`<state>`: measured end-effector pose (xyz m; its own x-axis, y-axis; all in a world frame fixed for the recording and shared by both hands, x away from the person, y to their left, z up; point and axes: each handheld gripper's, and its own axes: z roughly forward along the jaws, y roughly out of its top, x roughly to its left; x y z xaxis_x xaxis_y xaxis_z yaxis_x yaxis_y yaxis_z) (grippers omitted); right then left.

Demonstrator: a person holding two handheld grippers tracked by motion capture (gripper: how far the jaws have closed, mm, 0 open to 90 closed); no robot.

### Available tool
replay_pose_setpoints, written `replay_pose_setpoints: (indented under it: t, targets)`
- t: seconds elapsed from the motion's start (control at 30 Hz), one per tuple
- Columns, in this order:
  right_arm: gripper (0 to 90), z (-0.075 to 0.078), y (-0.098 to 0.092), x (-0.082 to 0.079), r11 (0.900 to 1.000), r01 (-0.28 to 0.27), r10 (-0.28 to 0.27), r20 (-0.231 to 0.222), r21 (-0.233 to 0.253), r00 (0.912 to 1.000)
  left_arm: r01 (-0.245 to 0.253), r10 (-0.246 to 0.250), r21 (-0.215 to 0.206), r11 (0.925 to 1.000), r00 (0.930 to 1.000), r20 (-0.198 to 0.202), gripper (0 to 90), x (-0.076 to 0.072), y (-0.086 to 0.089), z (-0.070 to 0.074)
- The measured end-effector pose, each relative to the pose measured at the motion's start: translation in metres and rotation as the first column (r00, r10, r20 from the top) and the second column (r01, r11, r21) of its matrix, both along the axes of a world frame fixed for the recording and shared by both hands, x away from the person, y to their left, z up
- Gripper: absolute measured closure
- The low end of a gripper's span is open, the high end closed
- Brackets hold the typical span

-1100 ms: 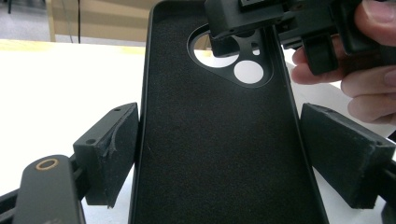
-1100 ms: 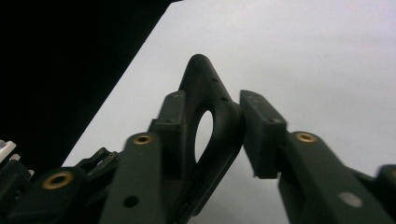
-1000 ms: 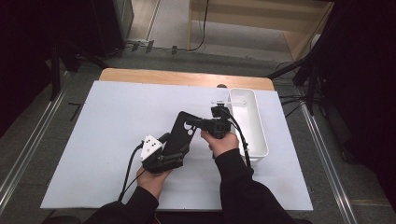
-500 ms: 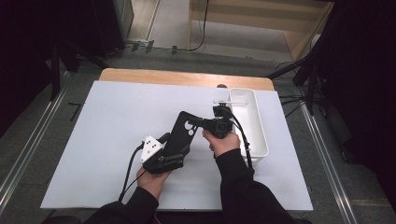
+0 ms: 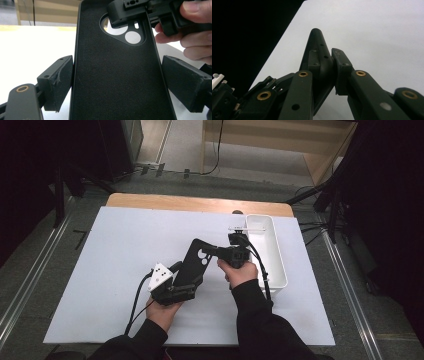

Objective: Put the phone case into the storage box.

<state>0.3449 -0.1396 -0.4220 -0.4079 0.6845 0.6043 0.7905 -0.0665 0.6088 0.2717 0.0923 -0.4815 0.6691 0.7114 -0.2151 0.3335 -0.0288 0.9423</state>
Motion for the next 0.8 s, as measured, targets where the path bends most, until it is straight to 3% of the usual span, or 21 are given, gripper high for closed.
replay_pose_setpoints:
  t: [0.13, 0.2, 0.4, 0.5, 0.7, 0.8]
  targets:
    - [77.0, 0.001, 0.000, 0.000, 1.000, 0.000, 0.000, 0.004, -0.008, 1.0000, -0.013, 0.012, 0.033, 0.9994, 0.9998, 0.018, 1.3, -0.001, -0.003, 0.005]
    - [77.0, 0.001, -0.001, 0.000, 1.000, 0.001, -0.001, 0.004, -0.011, 1.0000, 0.000, -0.001, 0.047, 0.9989, 0.9998, 0.018, 1.2, -0.001, -0.003, 0.007]
    - [77.0, 0.003, -0.005, -0.001, 1.000, -0.001, 0.001, 0.024, -0.024, 0.9997, 0.031, -0.029, 0.046, 0.9985, 0.9986, -0.044, 1.4, 0.004, 0.001, 0.014]
    - [77.0, 0.005, -0.006, -0.001, 0.999, 0.005, -0.004, 0.039, -0.042, 0.9992, 0.049, -0.046, 0.051, 0.9975, 0.9973, -0.056, 2.4, 0.006, 0.002, 0.015]
    - [76.9, 0.009, -0.007, -0.003, 0.995, 0.021, -0.013, 0.081, -0.099, 0.9966, 0.070, -0.062, 0.069, 0.9951, 0.9913, -0.117, 2.4, 0.011, 0.004, 0.018]
    - [76.9, 0.011, -0.008, -0.004, 0.993, 0.024, -0.013, 0.100, -0.117, 0.9949, 0.082, -0.070, 0.073, 0.9939, 0.9850, -0.158, 2.4, 0.014, 0.006, 0.020]
